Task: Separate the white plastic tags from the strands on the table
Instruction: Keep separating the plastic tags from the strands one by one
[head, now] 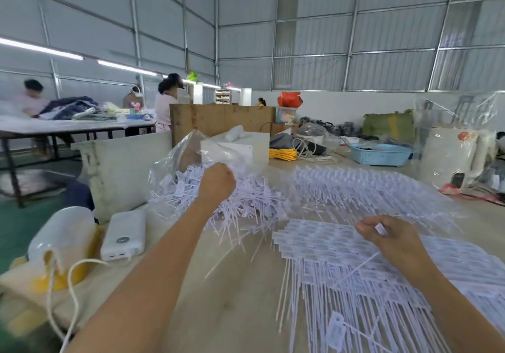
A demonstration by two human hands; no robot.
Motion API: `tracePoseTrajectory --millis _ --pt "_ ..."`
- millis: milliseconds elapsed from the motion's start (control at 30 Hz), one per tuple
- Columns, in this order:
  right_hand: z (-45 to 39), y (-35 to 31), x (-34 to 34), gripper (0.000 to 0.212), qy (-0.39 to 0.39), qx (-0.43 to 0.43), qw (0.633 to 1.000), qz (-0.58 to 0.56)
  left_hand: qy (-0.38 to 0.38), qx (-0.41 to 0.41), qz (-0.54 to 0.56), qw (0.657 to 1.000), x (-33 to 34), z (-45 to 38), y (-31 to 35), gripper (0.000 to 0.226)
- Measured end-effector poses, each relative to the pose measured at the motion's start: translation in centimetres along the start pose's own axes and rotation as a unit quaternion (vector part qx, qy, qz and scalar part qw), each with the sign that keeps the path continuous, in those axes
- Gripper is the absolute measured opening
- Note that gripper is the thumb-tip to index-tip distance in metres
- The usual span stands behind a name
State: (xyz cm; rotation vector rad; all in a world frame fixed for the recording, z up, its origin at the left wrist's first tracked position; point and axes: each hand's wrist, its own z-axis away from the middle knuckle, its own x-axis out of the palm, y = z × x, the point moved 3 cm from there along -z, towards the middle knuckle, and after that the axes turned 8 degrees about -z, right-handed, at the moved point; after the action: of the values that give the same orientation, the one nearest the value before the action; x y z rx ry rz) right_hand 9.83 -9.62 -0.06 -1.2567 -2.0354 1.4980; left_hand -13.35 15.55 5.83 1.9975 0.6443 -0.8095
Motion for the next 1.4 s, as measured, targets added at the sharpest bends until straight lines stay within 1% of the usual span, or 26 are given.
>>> tracePoseTrajectory --millis 67,100,233,400,467,500,533,600,700,800,867,933,967,1000,1033,1067,1100,1133,1167,1200,1267,1300,1367,1400 --pt "0.0 -0.1 0.3 0.015 -0.008 0.001 1.000 0.010 0.054 -0.063 -0.034 0.996 -1.3 -0.4 -3.6 0.022" --pt "0.0 -0.1 0.4 0.013 -0.012 0.004 1.000 0.013 0.063 -0.083 -0.052 0.993 -1.8 -0.5 -4.9 0.022" --pt "0.2 0.0 0.7 0.007 -0.019 0.022 1.000 0.005 0.040 -0.122 -0.099 0.987 -2.0 -1.6 -7.0 0.025" --pt "0.0 0.0 0.2 0.005 -0.009 0.017 1.000 0.013 0.022 -0.129 -0.143 0.981 -1.4 -2.4 -6.1 0.026" --pt "0.0 -0.2 0.2 0.004 -0.004 0.013 1.000 0.022 0.000 -0.115 -0.236 0.965 -0.7 -2.5 -5.7 0.027" --pt "0.0 -0.2 0.3 0.007 -0.005 0.010 0.999 0.033 -0.017 -0.104 -0.287 0.952 -0.3 -2.7 -5.6 0.029" --pt "0.0 -0.2 0.4 0.008 -0.008 0.008 0.999 0.047 -0.022 -0.109 -0.314 0.943 0.0 -2.7 -5.5 0.031" --pt "0.1 -0.2 0.7 0.013 -0.016 0.005 0.998 0.067 -0.029 -0.129 -0.340 0.931 0.3 -2.5 -5.2 0.034" --pt "0.1 0.2 1.0 0.020 -0.031 0.003 0.996 0.079 -0.050 -0.121 -0.388 0.912 0.1 -2.0 -3.6 0.035" --pt "0.1 0.4 1.1 0.031 -0.040 -0.007 0.993 0.110 -0.051 -0.081 -0.439 0.893 -0.4 -0.9 0.0 0.032" --pt "0.2 0.3 1.1 0.043 -0.044 -0.012 0.992 0.115 -0.051 -0.044 -0.459 0.886 -0.9 0.5 3.5 0.021" --pt "0.2 0.2 0.9 0.048 -0.068 -0.012 0.993 0.100 -0.026 0.001 -0.438 0.899 -1.0 2.2 7.4 0.005" --pt "0.2 0.2 0.8 0.048 -0.088 -0.004 0.992 0.092 -0.012 0.033 -0.417 0.908 -0.9 3.3 9.4 0.005" --pt "0.3 0.2 0.7 0.045 -0.109 0.009 0.990 0.084 -0.006 0.070 -0.385 0.920 -0.5 4.3 11.2 0.013" --pt "0.3 0.2 0.6 0.038 -0.128 0.026 0.988 0.082 -0.022 0.110 -0.325 0.939 0.3 5.3 12.9 0.022" --pt "0.4 0.3 0.4 0.028 -0.144 0.040 0.986 0.080 -0.066 0.147 -0.240 0.957 1.4 6.5 14.3 0.030" --pt "0.5 0.3 0.3 0.020 -0.157 0.050 0.984 0.074 -0.127 0.178 -0.144 0.965 2.7 7.6 15.4 0.036" --pt "0.6 0.2 0.2 0.015 -0.165 0.057 0.983 0.063 -0.182 0.195 -0.063 0.962 4.2 8.5 16.2 0.040" --pt "0.7 0.1 0.0 0.011 -0.174 0.054 0.982 0.047 -0.222 0.202 -0.008 0.954 5.7 9.3 16.8 0.043" --pt "0.8 -0.4 -0.1 0.009 -0.183 0.039 0.982 0.038 -0.245 0.204 0.028 0.948 7.1 10.1 17.1 0.047" --pt "0.9 -1.1 -0.2 0.027 -0.194 0.009 0.981 0.018 -0.256 0.199 0.077 0.943 9.4 11.1 17.2 0.057" --pt "0.9 -1.0 -0.3 0.036 -0.187 0.004 0.982 0.005 -0.255 0.194 0.105 0.941 10.2 11.4 17.1 0.059" --pt "0.7 -0.8 -0.6 0.074 -0.155 0.024 0.987 -0.023 -0.249 0.187 0.175 0.934 11.3 12.0 16.8 0.060" --pt "0.8 -0.7 -0.7 0.084 -0.143 0.033 0.989 -0.034 -0.239 0.191 0.209 0.929 11.7 12.1 16.5 0.060"
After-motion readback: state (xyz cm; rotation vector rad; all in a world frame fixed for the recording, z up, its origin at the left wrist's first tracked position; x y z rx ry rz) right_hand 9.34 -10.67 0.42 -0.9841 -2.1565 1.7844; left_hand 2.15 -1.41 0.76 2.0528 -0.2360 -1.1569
